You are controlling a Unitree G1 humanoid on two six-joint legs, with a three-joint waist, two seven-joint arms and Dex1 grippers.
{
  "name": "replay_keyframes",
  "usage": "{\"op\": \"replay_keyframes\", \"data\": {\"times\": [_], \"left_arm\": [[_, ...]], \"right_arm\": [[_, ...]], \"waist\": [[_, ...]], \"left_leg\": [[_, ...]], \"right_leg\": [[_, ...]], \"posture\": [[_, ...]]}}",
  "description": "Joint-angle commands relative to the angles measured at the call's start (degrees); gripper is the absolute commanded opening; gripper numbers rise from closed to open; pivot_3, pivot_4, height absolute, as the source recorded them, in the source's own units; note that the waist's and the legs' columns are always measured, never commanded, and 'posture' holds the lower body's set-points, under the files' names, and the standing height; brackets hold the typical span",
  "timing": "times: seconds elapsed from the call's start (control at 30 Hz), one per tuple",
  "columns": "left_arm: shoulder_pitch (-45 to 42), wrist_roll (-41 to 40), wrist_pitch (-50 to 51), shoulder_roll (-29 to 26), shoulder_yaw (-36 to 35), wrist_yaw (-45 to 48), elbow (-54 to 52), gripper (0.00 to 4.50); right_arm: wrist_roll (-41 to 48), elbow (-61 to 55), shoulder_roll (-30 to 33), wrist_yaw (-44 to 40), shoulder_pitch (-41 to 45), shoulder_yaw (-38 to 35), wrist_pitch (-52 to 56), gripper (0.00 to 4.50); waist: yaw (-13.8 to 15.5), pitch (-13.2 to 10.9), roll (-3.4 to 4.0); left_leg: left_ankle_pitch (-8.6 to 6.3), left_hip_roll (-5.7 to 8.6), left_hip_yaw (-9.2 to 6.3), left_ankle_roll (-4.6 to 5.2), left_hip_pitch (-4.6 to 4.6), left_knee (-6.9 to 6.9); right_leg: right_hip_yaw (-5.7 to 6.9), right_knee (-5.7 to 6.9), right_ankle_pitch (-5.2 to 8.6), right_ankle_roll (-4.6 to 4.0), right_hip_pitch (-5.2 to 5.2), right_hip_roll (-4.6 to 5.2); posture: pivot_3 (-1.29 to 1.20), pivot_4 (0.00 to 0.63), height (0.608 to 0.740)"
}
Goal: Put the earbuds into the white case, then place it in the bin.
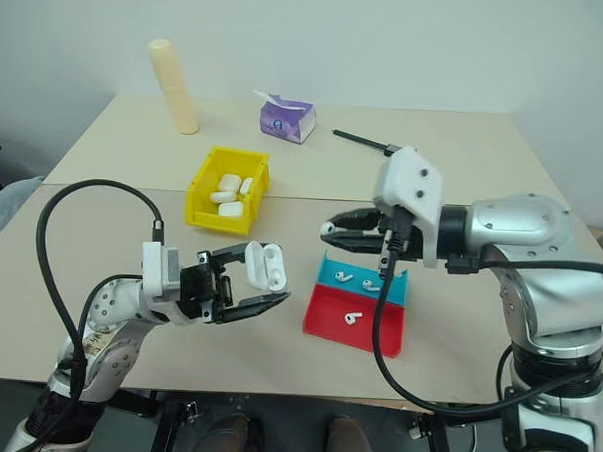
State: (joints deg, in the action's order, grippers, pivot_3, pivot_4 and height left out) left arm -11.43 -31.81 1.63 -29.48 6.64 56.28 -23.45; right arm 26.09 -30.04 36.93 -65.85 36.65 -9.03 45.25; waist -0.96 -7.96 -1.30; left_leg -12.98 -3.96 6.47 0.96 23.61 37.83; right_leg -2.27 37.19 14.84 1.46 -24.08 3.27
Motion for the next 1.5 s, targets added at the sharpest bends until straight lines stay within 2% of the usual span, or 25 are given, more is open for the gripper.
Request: {"op": "replay_keyframes", "data": {"times": [0.03,0.13,0.3,0.53,1.5], "left_arm": [[-1.55,-1.42,1.48,-1.53,-0.10,2.36,-2.71,2.76],[-2.12,-1.75,2.40,-2.23,-0.54,3.52,-2.99,2.76],[-2.77,-2.03,2.05,-2.13,-1.15,4.77,-3.04,2.76],[-4.09,-3.52,2.26,-1.12,-2.19,4.61,-3.39,2.76],[-4.56,-3.46,2.30,0.60,-2.19,5.87,-2.36,2.76]], "right_arm": [[9.09,0.38,-5.44,0.72,-0.61,-5.79,-7.37,0.63],[12.70,1.34,-9.90,-1.36,-2.52,-5.88,-14.85,0.63],[12.11,3.34,-13.62,-4.73,-5.98,-1.27,-25.56,0.63],[9.49,7.66,-14.50,-5.65,-6.42,4.22,-33.62,0.63],[4.99,11.48,-11.19,-4.74,-8.26,12.13,-42.65,0.63]], "waist": [[0.07,0.00,0.00],[0.16,0.00,0.00],[0.24,0.00,0.01],[0.21,0.00,0.01],[0.26,0.00,0.01]], "left_leg": [[0.00,0.01,0.01,-0.01,-0.01,0.00],[0.01,0.01,0.06,-0.02,-0.06,0.01],[0.01,0.02,0.06,-0.02,-0.07,0.01],[0.02,0.01,0.10,-0.03,-0.13,0.01],[0.03,0.01,0.19,-0.04,-0.15,0.01]], "right_leg": [[-0.01,0.01,0.00,0.00,0.00,0.01],[0.03,0.01,0.00,0.00,0.07,0.02],[0.03,-0.01,0.00,0.00,0.09,0.03],[0.03,0.03,0.00,0.00,0.12,0.01],[0.02,0.02,0.00,0.00,0.12,0.01]], "posture": [[0.00,0.150,0.740],[0.00,0.150,0.740],[0.00,0.150,0.740],[0.00,0.150,0.740],[0.00,0.150,0.740]]}}
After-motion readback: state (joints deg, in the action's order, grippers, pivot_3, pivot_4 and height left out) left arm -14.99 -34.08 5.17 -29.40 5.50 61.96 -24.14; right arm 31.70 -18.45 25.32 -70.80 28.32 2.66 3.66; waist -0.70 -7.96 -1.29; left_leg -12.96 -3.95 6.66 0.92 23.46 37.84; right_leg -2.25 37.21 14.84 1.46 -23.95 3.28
